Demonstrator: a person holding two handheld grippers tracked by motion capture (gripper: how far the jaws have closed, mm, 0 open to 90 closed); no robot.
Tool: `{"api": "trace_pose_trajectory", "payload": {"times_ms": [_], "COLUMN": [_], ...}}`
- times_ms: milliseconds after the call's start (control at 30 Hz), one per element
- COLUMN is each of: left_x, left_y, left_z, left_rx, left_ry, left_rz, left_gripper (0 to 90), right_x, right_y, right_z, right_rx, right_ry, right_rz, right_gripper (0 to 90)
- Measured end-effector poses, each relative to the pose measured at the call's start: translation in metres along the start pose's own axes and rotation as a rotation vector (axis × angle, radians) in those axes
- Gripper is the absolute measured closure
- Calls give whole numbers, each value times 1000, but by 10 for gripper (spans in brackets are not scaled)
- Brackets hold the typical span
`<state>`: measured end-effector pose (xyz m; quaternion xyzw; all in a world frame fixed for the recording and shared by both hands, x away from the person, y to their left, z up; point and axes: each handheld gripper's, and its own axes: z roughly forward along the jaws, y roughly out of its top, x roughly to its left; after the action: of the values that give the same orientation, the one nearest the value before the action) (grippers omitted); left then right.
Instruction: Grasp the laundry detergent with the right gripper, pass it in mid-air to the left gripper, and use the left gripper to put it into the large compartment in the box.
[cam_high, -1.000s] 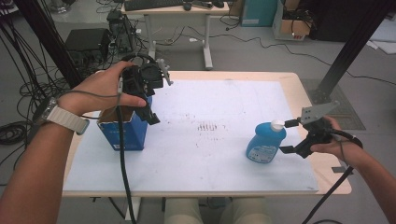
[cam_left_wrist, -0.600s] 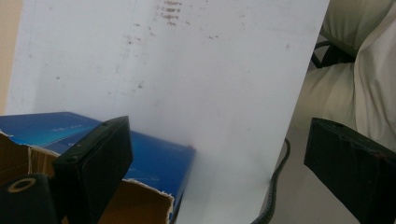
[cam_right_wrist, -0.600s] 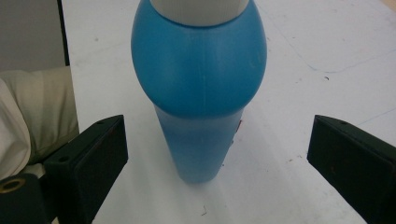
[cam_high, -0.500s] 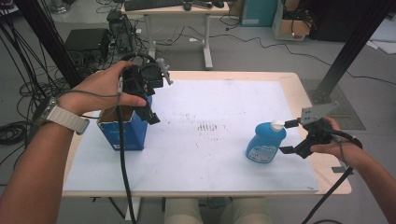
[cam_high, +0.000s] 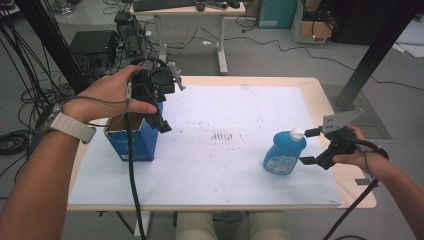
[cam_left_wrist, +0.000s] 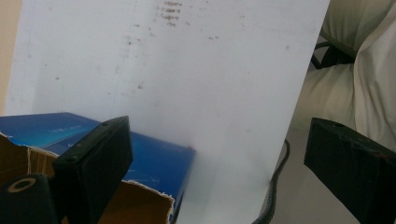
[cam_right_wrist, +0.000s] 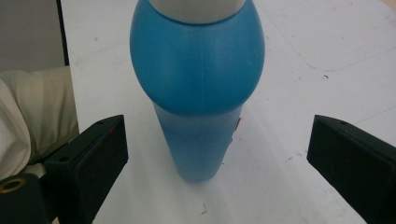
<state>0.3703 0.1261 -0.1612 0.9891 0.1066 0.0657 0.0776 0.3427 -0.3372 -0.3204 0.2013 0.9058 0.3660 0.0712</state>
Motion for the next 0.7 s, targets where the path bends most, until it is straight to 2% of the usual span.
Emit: {"api": "trace_pose_trajectory", "payload": {"times_ms": [700], "left_x": [0], "left_y": [-1], "left_z": [1], "left_rx": [-2], "left_ry": [0], "left_rz": [-1], "left_gripper": [83], "right_x": [1], "right_y": [1], "right_z": [-1], "right_rx": [2], "right_ry": [-1], "right_rz": [-2], "right_gripper": [52]}}
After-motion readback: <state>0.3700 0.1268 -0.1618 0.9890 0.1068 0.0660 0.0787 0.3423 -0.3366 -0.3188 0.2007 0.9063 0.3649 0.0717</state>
